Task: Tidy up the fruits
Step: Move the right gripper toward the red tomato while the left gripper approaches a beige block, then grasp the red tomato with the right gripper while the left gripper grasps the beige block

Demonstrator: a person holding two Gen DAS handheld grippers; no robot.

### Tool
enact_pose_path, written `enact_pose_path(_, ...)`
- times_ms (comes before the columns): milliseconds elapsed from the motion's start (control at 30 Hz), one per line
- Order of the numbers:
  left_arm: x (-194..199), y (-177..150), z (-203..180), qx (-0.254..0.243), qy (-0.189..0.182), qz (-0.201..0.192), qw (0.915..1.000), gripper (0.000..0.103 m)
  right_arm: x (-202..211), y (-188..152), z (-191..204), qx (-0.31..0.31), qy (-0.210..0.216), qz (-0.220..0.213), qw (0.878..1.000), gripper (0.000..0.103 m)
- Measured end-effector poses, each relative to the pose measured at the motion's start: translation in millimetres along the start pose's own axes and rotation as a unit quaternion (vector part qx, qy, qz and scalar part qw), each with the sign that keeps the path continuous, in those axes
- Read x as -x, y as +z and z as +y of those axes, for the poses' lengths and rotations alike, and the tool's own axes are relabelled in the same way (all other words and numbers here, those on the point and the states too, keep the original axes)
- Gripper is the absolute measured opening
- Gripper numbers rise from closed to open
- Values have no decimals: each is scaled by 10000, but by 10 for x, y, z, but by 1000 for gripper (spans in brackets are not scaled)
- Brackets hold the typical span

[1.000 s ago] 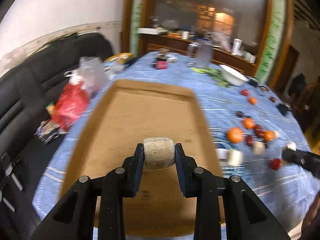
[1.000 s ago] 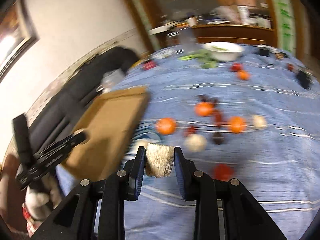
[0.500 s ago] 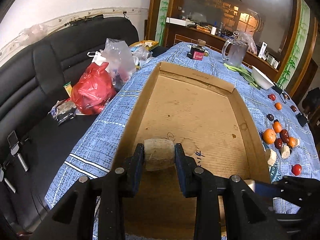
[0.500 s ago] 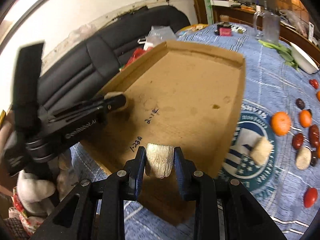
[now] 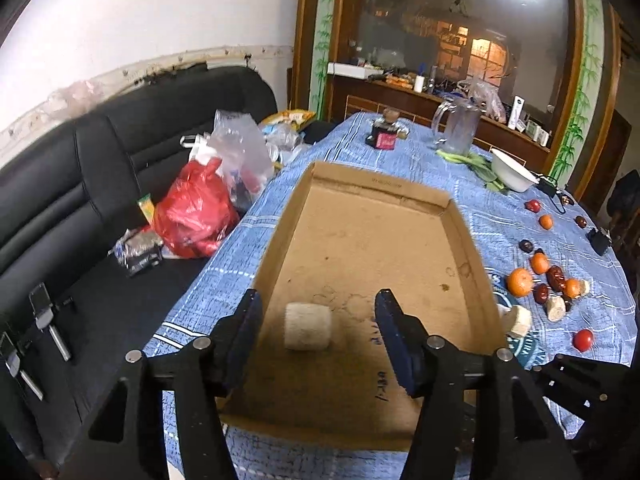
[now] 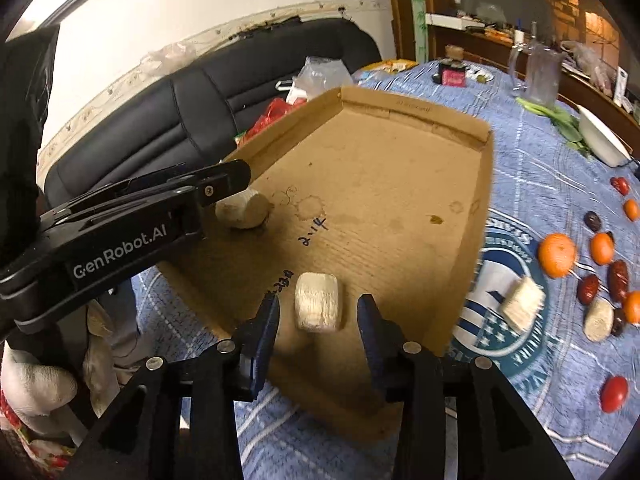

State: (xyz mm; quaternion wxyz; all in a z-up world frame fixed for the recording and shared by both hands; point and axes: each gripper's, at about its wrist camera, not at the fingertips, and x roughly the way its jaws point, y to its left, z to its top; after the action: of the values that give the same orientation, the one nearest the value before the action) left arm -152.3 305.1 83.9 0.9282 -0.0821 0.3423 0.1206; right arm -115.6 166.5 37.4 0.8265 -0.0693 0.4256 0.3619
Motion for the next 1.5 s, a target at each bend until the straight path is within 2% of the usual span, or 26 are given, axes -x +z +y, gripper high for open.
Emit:
enact_pose_path(167,224,13,-250,-316,-52,-229,9992,65,334,-138,-180,-349,-96,-300,9989,53)
enact_pose_path(300,364,2,-465,-578,-112,-349,9977,68,555,-263,-381,-672,-205,-471,9964,54)
enact_pose_path(367,431,-15,-582,-732,-135,-408,9964,73,671,-348,-496,-828,-286,-553,9946,54)
enact_pose_path(533,561,-55,-840,-1062,-258,-477,9929,76,950,-564,-874,-1247,-511,-759,9880,54)
enact_pose_path(667,546,-85,-976,-1102,-494,-330,9921,79,1189,-783,-1360,-1761,-828,-928,9765,54)
enact_pose_path(800,393,-159,-1218,-1160,-800,4,9900,79,1401,-1014,-1865,-2399,-1177,-1024,9582,54)
enact_pose_path(967,174,-344,-1707,-1569,-1333,352,9779,79,1473,-1092,-2193,-2631,-1342,-973,9504,54)
enact_pose_path(1133,-118,-436,-2003,-1933,-1322,575,9705,79,1320,-1055,-2270,-2533,-1281,-752,9559,54)
enact_pose_path(1367,-462,-316,-2041,-1900,-1158,836,9713,79,924,-889,-2132,-2110,-1146,-337,9701,54)
enact_pose_path(1500,-695,-293,-2078,-1897,-1136,1254,9672,79,771,-822,-2099,-1936,-1227,-165,9732,54)
